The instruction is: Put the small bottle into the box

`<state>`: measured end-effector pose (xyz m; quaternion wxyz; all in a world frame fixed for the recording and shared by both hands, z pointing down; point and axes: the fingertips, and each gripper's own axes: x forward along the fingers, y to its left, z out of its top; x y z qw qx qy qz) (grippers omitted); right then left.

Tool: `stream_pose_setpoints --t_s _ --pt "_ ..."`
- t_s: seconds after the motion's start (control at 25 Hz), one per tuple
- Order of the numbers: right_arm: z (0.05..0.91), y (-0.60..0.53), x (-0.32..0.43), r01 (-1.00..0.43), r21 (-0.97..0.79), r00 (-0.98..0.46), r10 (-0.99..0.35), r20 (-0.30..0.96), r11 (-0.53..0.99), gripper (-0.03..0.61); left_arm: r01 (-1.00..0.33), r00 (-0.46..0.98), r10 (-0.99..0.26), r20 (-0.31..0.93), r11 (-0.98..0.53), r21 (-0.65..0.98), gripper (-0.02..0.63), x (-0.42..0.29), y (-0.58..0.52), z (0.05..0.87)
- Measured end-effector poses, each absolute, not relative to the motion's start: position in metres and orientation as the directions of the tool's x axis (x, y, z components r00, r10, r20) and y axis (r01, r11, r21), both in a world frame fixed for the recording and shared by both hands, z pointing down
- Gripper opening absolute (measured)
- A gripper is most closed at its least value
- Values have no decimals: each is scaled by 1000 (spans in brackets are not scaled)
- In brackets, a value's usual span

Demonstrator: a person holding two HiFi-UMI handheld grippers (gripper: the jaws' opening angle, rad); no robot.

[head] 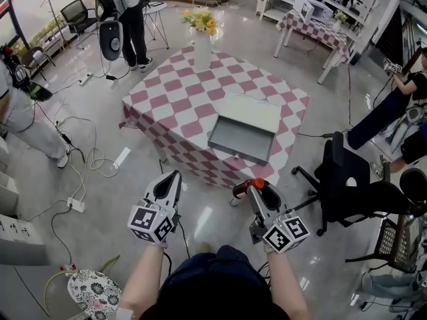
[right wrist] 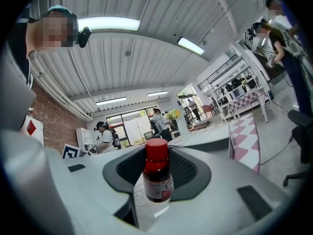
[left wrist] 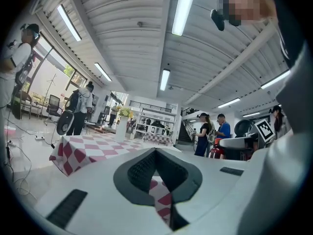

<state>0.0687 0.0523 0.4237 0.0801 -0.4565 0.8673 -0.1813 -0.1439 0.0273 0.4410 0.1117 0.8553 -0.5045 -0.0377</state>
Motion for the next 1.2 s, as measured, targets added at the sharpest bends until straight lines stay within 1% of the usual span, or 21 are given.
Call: stream_pose_setpoints --t_s 0.52,1.2 --pt "431 16 65 -765 -390 -573 -818 47 513 144 -844 507 -860 55 -483 231 9 -136 1 450" --pt "444 -90 64 -777 -389 -562 -824 76 494 144 -807 570 -818 76 -539 241 9 -113 -112 470"
